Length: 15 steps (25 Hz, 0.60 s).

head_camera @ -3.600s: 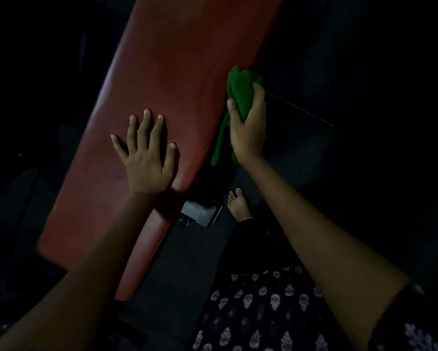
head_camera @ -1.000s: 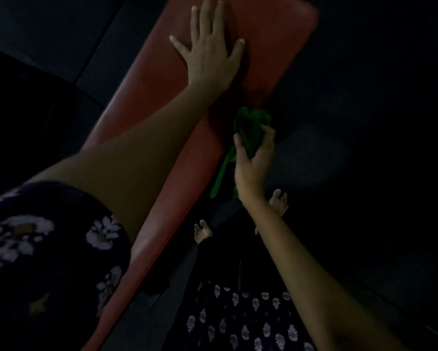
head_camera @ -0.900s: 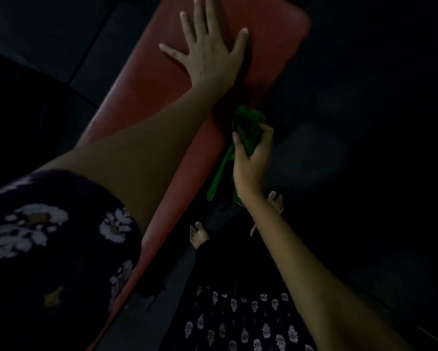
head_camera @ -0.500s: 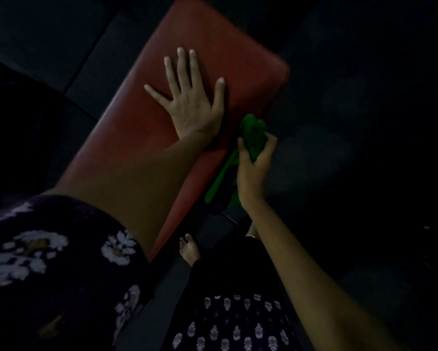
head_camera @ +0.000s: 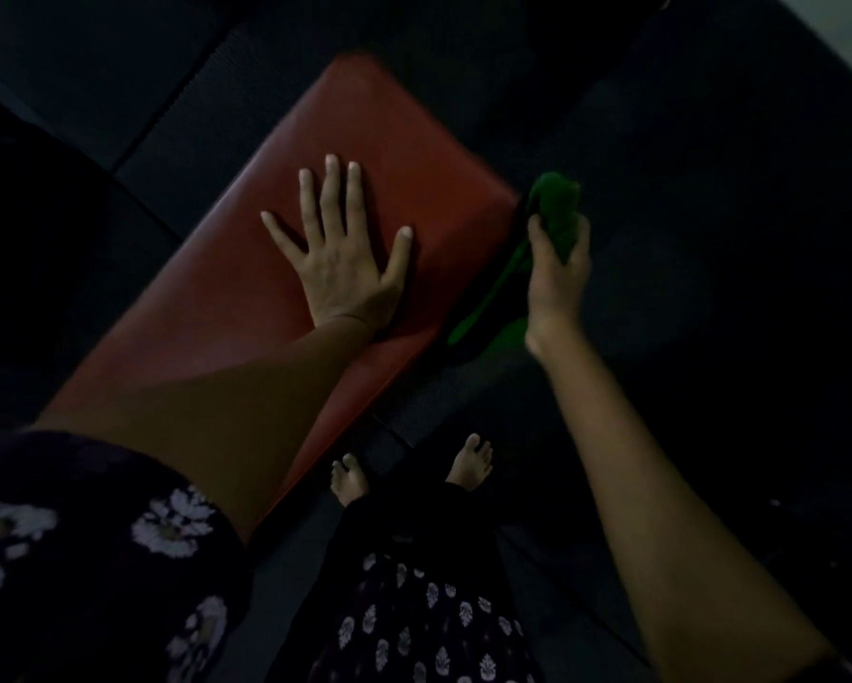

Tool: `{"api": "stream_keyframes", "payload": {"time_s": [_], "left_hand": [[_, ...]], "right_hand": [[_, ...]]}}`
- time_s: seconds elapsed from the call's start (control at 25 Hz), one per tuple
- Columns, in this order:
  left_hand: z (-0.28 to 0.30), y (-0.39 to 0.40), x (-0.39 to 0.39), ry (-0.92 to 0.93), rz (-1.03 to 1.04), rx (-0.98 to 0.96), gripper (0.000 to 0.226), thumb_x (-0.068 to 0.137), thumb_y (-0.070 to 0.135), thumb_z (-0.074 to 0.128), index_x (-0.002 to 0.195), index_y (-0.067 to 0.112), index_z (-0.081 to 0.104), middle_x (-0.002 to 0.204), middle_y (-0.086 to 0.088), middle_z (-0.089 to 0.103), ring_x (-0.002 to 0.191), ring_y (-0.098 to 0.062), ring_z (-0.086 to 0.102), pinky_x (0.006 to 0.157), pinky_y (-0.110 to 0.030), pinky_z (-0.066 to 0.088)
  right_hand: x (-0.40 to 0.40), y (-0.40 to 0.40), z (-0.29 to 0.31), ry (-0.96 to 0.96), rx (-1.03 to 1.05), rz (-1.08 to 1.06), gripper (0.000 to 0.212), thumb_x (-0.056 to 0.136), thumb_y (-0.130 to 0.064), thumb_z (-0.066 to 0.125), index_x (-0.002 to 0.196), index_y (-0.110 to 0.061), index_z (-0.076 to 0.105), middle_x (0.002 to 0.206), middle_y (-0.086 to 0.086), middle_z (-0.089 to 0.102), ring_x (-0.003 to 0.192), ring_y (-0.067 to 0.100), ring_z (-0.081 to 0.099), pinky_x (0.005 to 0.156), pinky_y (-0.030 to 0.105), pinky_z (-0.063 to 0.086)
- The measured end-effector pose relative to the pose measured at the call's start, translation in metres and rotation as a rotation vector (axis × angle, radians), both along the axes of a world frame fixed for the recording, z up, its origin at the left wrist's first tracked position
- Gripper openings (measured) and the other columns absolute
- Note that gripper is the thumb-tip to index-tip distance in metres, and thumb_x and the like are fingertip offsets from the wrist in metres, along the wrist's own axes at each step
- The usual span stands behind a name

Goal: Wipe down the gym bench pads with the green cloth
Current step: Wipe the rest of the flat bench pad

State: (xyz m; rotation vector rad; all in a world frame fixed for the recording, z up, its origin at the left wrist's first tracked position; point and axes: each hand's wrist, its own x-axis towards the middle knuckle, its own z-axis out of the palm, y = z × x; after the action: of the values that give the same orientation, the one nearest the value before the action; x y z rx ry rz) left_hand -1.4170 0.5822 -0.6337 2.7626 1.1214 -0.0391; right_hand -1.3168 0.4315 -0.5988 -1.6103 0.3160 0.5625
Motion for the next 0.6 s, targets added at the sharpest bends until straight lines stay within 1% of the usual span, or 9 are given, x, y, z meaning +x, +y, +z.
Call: {"api": "stream_keyframes", "payload": {"time_s": [0.04,0.08,0.12,0.2,0.24,0.32,0.44,0.48,0.6], "left_hand": [[0.002,0.006,0.007,0.000,0.006,0.016,0.074,0.090,0.060,0.030,0.150,0.018,0.018,0.158,-0.003,0.013,0.146,-0.026,0.005,0.107,-0.052,-0.019],[0.011,-0.005,0.000,-0.014,0.025,-0.001,0.075,0.089,0.060,0.029,0.150,0.017,0.018,0.158,-0.003,0.014,0.146,-0.026,0.005,0.108,-0.055,-0.016],[0.019,-0.003,0.005,-0.037,0.037,-0.022,0.076,0.089,0.060,0.028,0.150,0.016,0.018,0.158,-0.003,0.014,0.146,-0.026,0.005,0.108,-0.058,-0.013],[0.020,-0.011,0.001,-0.018,0.021,-0.025,0.077,0.088,0.061,0.027,0.150,0.016,0.017,0.158,-0.003,0.014,0.146,-0.026,0.005,0.109,-0.061,-0.009],[0.019,-0.010,0.001,-0.020,0.013,-0.031,0.077,0.088,0.060,0.028,0.150,0.016,0.017,0.158,-0.004,0.014,0.146,-0.027,0.005,0.108,-0.062,-0.008],[0.017,-0.002,0.003,-0.030,0.028,-0.045,0.077,0.088,0.059,0.030,0.149,0.015,0.019,0.157,-0.006,0.017,0.145,-0.028,0.008,0.108,-0.063,-0.006],[0.017,-0.008,0.003,-0.038,0.002,-0.037,0.076,0.088,0.059,0.032,0.148,0.014,0.022,0.155,-0.009,0.023,0.143,-0.028,0.011,0.108,-0.061,-0.006],[0.017,-0.006,0.002,-0.027,0.008,-0.035,0.076,0.087,0.059,0.032,0.147,0.014,0.023,0.154,-0.009,0.024,0.143,-0.028,0.011,0.108,-0.060,-0.006],[0.016,-0.004,0.002,-0.020,-0.002,-0.043,0.075,0.087,0.060,0.032,0.146,0.014,0.024,0.153,-0.009,0.025,0.142,-0.027,0.012,0.109,-0.060,-0.004]], "right_hand": [[0.026,0.002,0.004,-0.026,-0.026,0.127,0.013,0.089,-0.013,0.061,0.096,-0.023,0.057,0.089,-0.007,0.062,0.080,0.006,0.059,0.075,0.021,0.048],[0.054,0.004,0.009,-0.006,-0.069,0.325,0.012,0.087,-0.012,0.063,0.091,-0.022,0.059,0.084,-0.006,0.062,0.074,0.004,0.059,0.070,0.019,0.048],[0.080,0.007,0.015,0.007,-0.160,0.555,0.011,0.086,-0.012,0.065,0.088,-0.022,0.061,0.081,-0.007,0.062,0.070,0.001,0.059,0.065,0.016,0.048],[0.112,0.013,0.026,0.042,-0.331,0.964,0.011,0.084,-0.013,0.067,0.094,-0.018,0.063,0.080,-0.008,0.060,0.068,-0.001,0.057,0.060,0.011,0.046],[0.121,0.018,0.025,0.048,-0.380,1.072,0.017,0.084,-0.015,0.068,0.101,-0.015,0.064,0.080,-0.007,0.060,0.069,0.000,0.056,0.060,0.011,0.045],[0.129,0.040,0.025,-0.008,-0.382,1.172,0.021,0.084,-0.018,0.068,0.104,-0.012,0.062,0.079,-0.007,0.058,0.071,0.003,0.055,0.061,0.013,0.043],[0.123,0.086,0.021,-0.192,-0.401,1.190,0.015,0.086,-0.025,0.066,0.096,-0.019,0.056,0.079,-0.012,0.055,0.076,0.008,0.054,0.066,0.025,0.043],[0.121,0.099,0.020,-0.229,-0.403,1.190,0.015,0.086,-0.027,0.065,0.095,-0.020,0.055,0.079,-0.013,0.055,0.078,0.009,0.055,0.067,0.026,0.043],[0.123,0.093,0.017,-0.175,-0.341,1.175,0.017,0.086,-0.023,0.066,0.097,-0.023,0.053,0.080,-0.015,0.055,0.083,0.011,0.056,0.072,0.028,0.043]]}}
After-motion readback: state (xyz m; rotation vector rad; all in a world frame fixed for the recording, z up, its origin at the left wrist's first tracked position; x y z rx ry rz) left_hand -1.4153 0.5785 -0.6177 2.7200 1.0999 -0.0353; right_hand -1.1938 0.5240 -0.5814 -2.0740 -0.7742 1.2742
